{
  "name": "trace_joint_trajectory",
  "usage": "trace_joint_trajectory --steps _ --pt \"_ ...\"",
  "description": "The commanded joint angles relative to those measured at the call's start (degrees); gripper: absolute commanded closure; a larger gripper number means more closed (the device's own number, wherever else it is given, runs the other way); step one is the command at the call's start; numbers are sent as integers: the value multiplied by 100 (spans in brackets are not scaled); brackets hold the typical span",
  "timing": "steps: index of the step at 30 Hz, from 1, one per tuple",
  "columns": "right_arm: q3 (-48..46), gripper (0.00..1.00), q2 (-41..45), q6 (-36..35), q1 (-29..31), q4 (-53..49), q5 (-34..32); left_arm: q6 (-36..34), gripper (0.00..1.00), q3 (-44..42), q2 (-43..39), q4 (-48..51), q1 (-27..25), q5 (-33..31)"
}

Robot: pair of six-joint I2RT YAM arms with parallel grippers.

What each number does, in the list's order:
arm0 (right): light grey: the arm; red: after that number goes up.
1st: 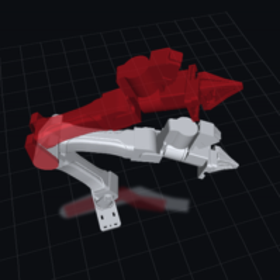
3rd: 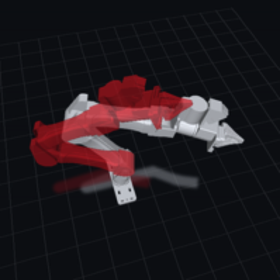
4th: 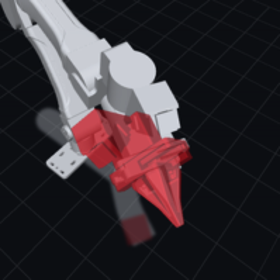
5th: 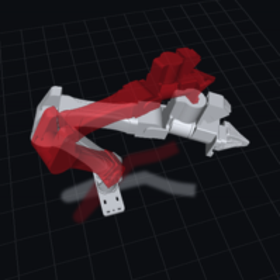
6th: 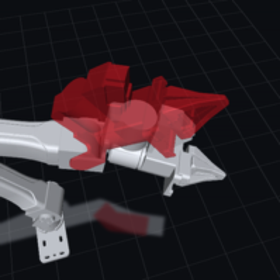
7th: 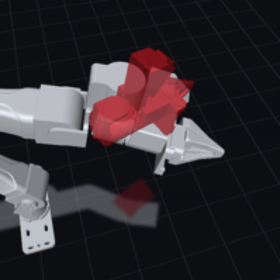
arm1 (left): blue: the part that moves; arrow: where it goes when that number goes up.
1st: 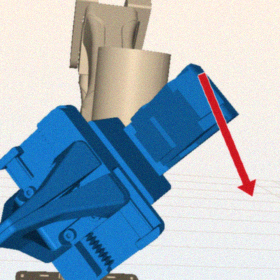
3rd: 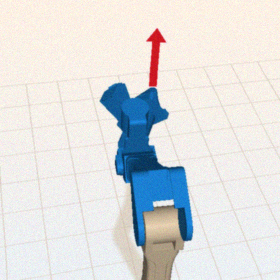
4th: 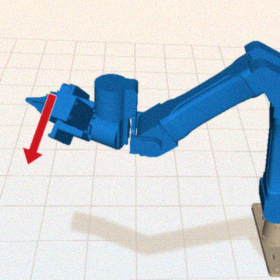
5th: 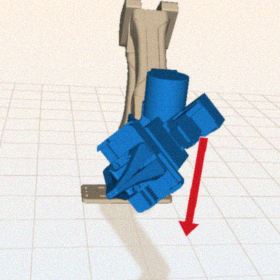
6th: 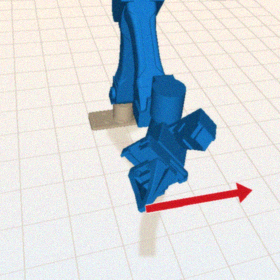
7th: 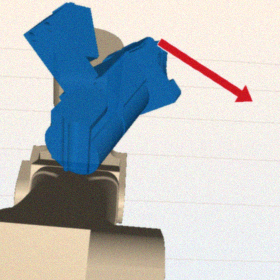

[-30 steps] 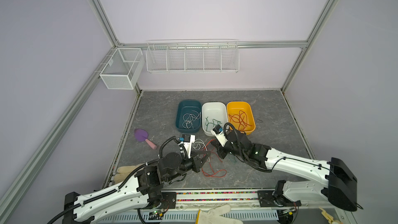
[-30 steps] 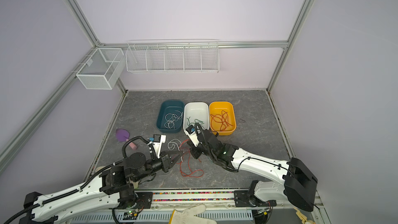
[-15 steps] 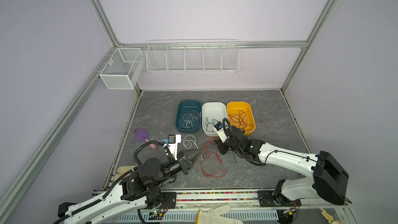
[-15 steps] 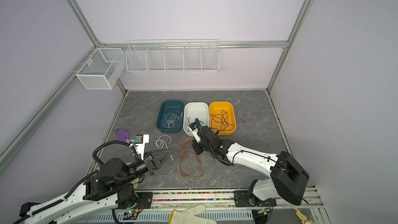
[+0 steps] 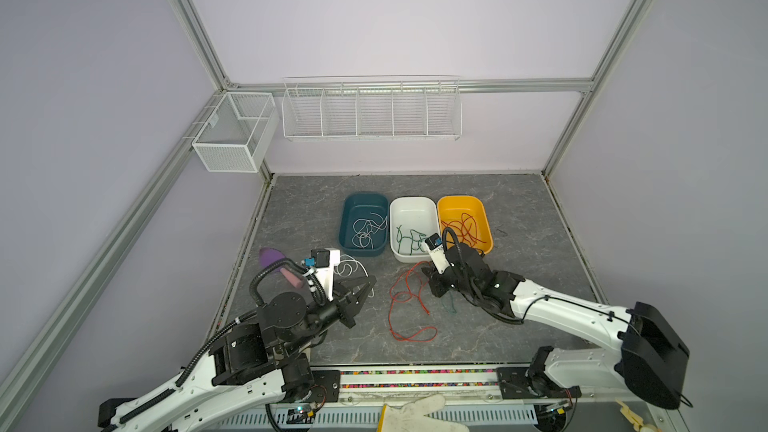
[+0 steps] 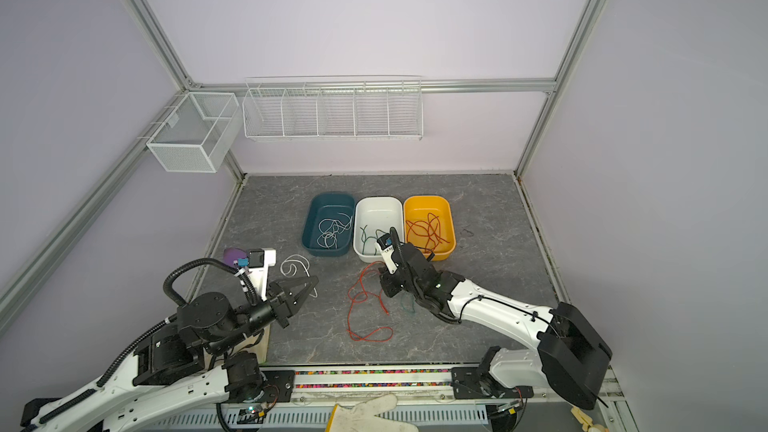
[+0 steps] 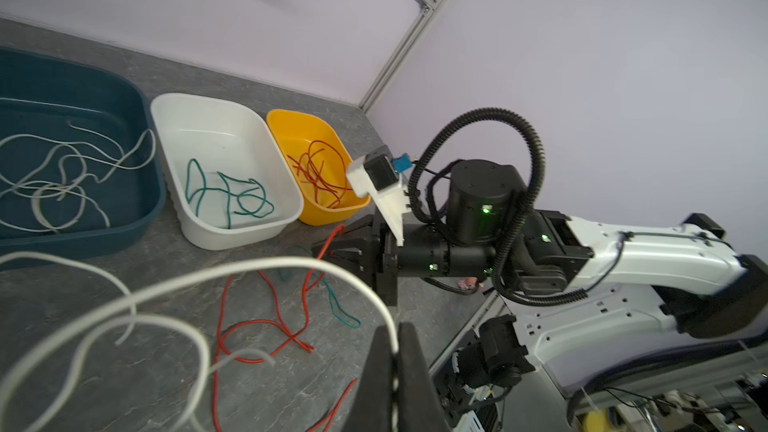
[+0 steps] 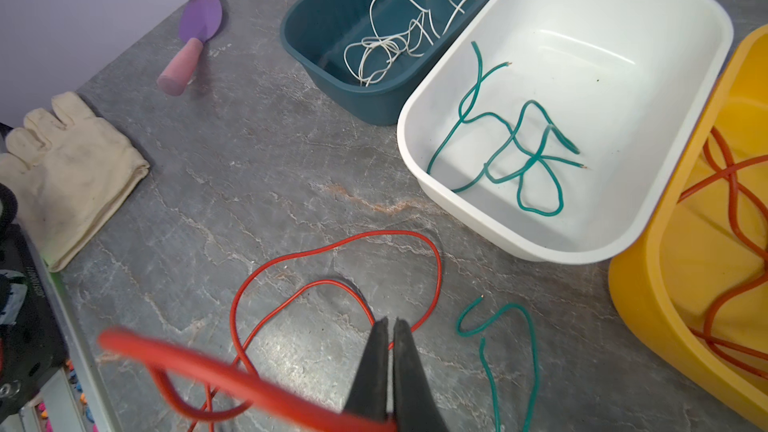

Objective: Untangle the cables
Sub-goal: 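Carry white wire over teal tub with left gripper while right holds red wire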

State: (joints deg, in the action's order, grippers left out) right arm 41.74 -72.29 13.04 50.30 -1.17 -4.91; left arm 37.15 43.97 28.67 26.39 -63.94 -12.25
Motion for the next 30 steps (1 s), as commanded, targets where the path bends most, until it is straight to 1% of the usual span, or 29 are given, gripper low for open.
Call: trace_joint_trajectory --steps 1,4,8,15,17,24,28,30 --pt "-228 93 341 -43 -30 280 115 -539 100 240 408 559 418 282" --pt "-378 93 654 -76 -36 327 152 -825 100 416 846 501 839 615" --pt "-526 93 1005 -89 -40 389 189 -1062 100 601 1416 254 1570 1283" --pt "-623 93 1286 -93 -38 372 154 -1361 100 819 2381 -317 2834 2347" --pt "-630 93 1325 -99 -36 355 121 -1414 100 869 2620 -496 3044 2513" --pt "-648 93 1450 -97 -38 352 130 -1746 100 897 3597 -1123 3571 2788" --pt "-665 93 1481 -94 -38 347 105 -1659 100 946 4334 -1556 4051 3126" --pt "-659 93 1481 -92 -38 345 106 -1634 100 972 4617 -1771 4186 3220"
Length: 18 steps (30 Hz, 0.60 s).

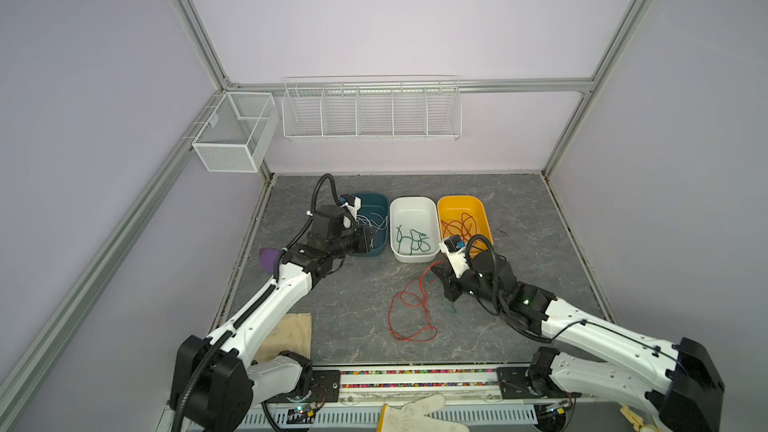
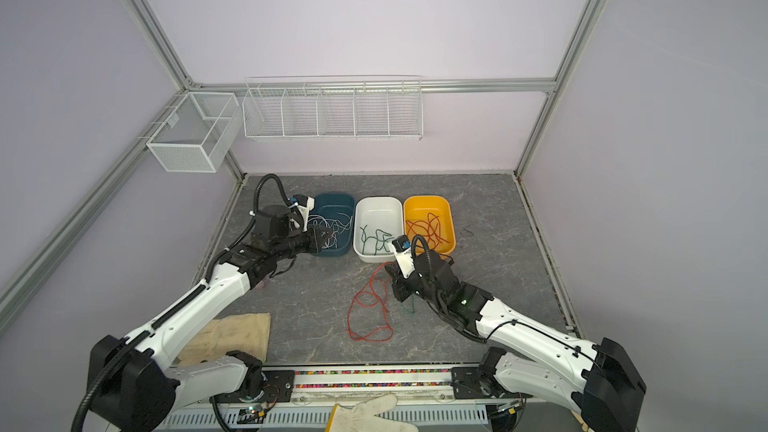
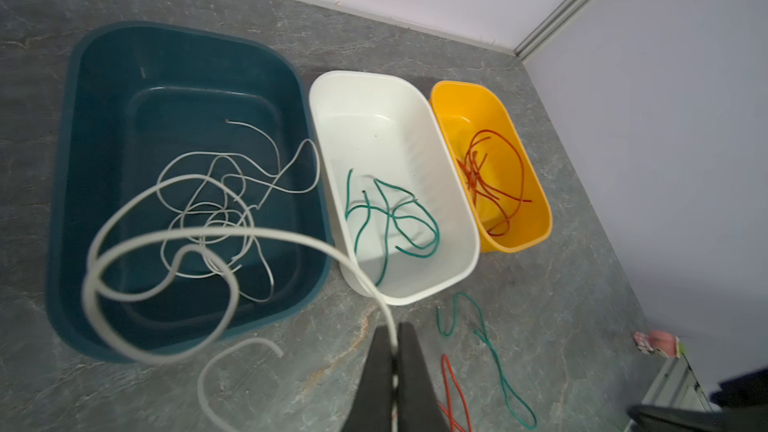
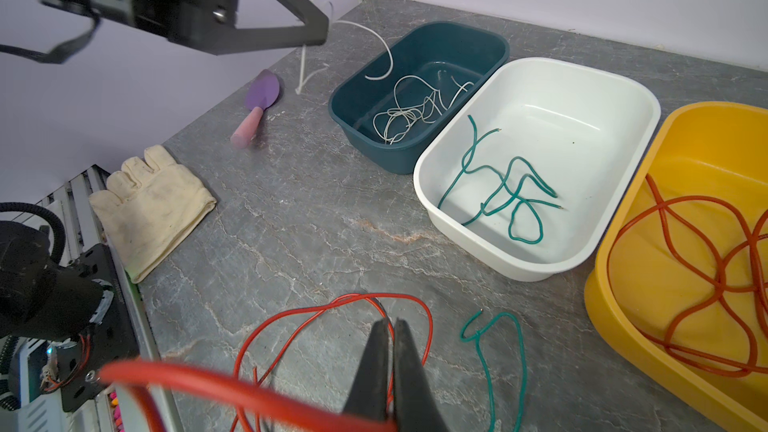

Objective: Untangle the cables
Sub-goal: 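Carry white wire over teal tub with left gripper while right holds red wire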

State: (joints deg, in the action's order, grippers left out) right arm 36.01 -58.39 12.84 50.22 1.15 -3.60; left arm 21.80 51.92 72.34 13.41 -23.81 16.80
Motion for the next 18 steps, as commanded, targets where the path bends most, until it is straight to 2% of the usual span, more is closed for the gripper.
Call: trace_joint_trajectory --steps 1,10,18 --pt "-85 93 78 -77 -30 114 -18 -149 100 216 396 -513 184 301" --pt "-80 93 38 -61 -29 131 60 -335 100 607 1368 -684 214 325" --pt "-74 93 29 -59 -29 131 70 -604 100 1319 2141 -86 298 423"
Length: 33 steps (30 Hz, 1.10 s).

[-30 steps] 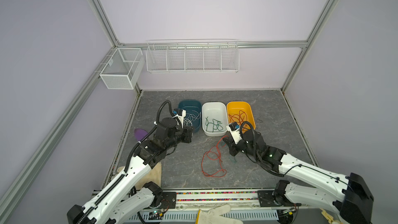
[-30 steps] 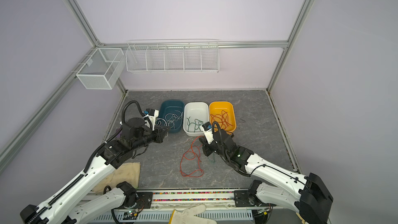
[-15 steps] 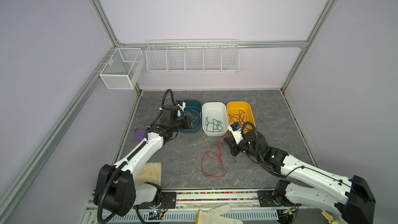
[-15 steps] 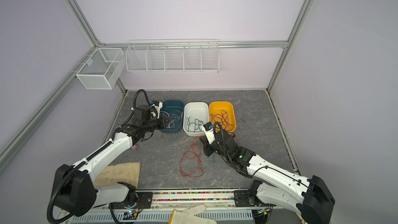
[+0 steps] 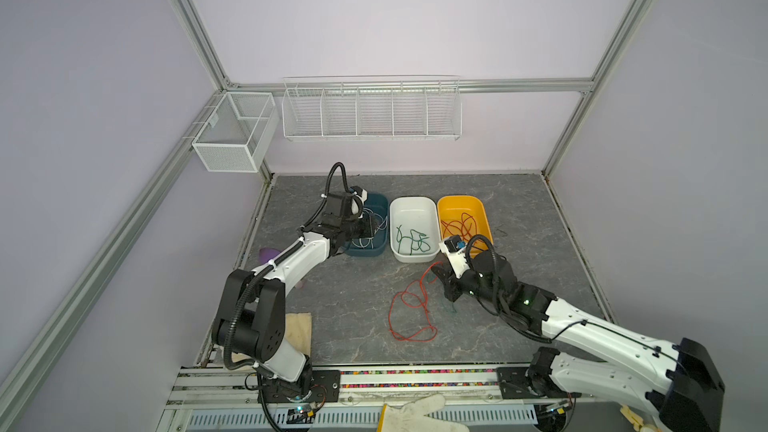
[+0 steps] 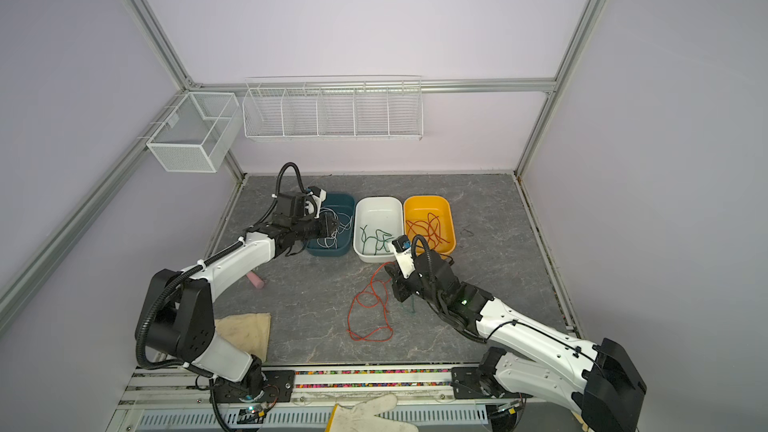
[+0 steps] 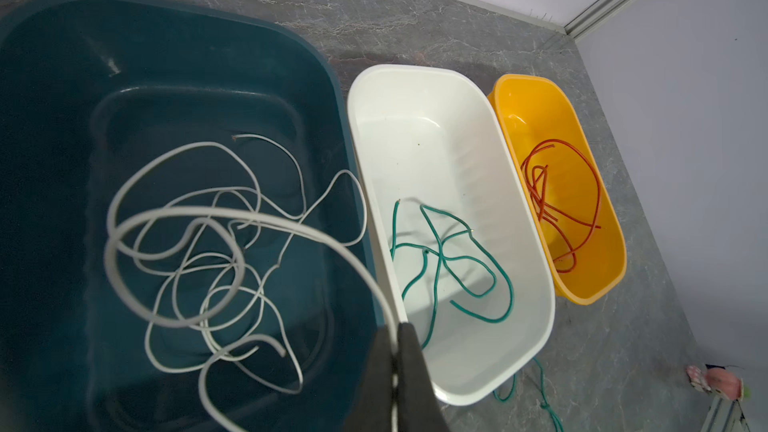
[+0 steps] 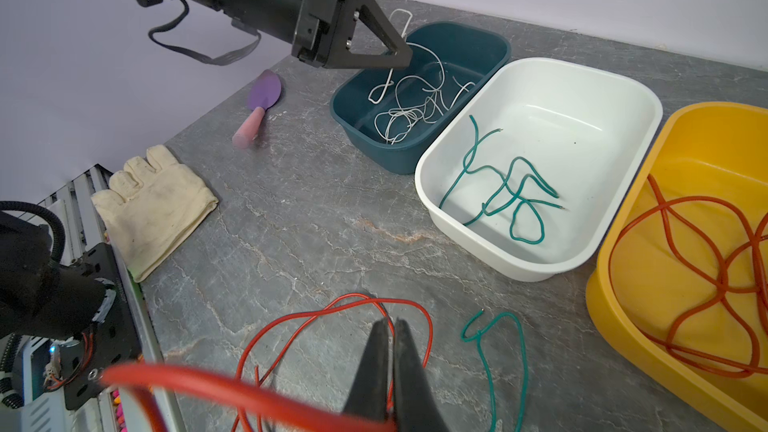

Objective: Untangle the cables
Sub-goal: 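Carry white wire over teal tub with left gripper while right holds red wire, then lower the white wire into the teal tub and open the left gripper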

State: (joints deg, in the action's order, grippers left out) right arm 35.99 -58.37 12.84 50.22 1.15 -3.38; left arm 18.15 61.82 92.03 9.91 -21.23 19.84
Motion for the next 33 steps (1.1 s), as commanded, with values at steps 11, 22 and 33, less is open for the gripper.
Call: trace_joint_trajectory --steps 11,22,33 --pt "-74 93 -42 -45 -28 140 43 -426 100 576 829 431 134 167" --pt "-48 93 -140 -56 -29 149 58 -490 100 611 1092 504 234 135" --pt "-13 93 -236 -61 -25 158 109 -453 94 681 972 582 247 175"
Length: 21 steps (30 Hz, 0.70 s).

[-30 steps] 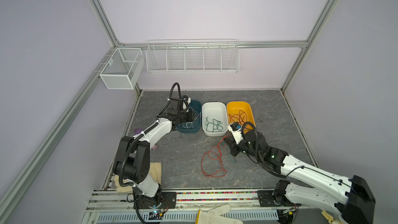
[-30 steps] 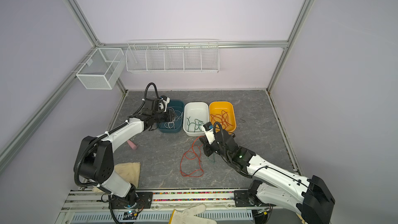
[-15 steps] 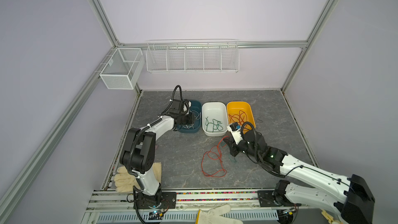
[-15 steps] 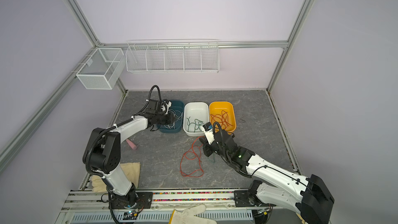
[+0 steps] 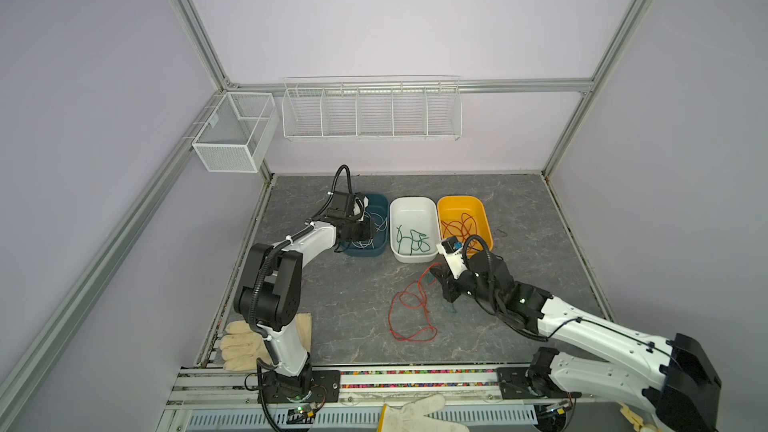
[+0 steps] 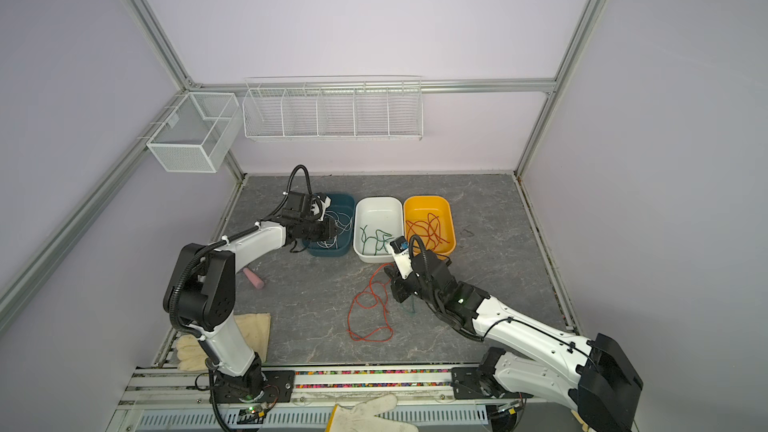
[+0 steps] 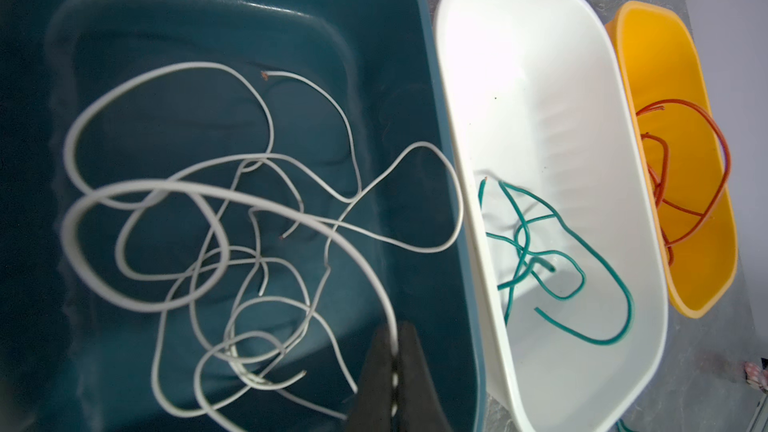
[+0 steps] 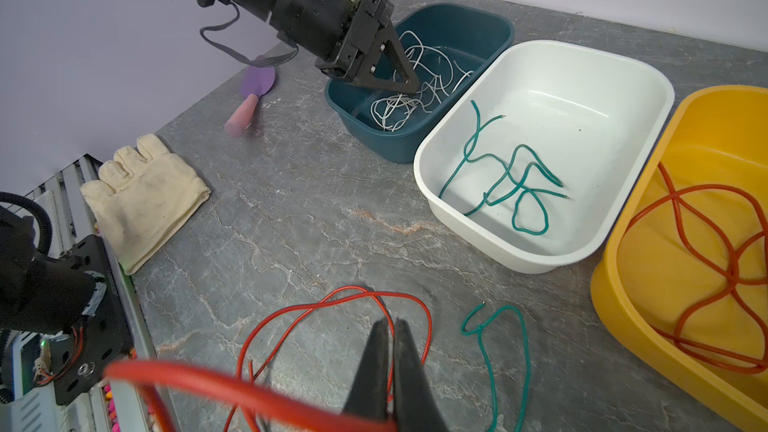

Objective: Untangle the cables
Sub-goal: 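Lower the white wire into the teal tub and open the left gripper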

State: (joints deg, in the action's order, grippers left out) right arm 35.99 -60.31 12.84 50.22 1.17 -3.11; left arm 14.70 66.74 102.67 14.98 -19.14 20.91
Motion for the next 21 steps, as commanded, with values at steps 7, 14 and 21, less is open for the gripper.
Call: trace_joint_trajectory --steps 7,14,21 --pt "-16 93 -26 -54 -29 147 74 -125 79 316 -195 252 29 88" --pt "-14 93 -18 -55 -27 147 66 -208 73 582 -390 608 36 38" --pt "-28 93 2 -59 -28 129 26 -383 62 885 -783 1101 39 -100"
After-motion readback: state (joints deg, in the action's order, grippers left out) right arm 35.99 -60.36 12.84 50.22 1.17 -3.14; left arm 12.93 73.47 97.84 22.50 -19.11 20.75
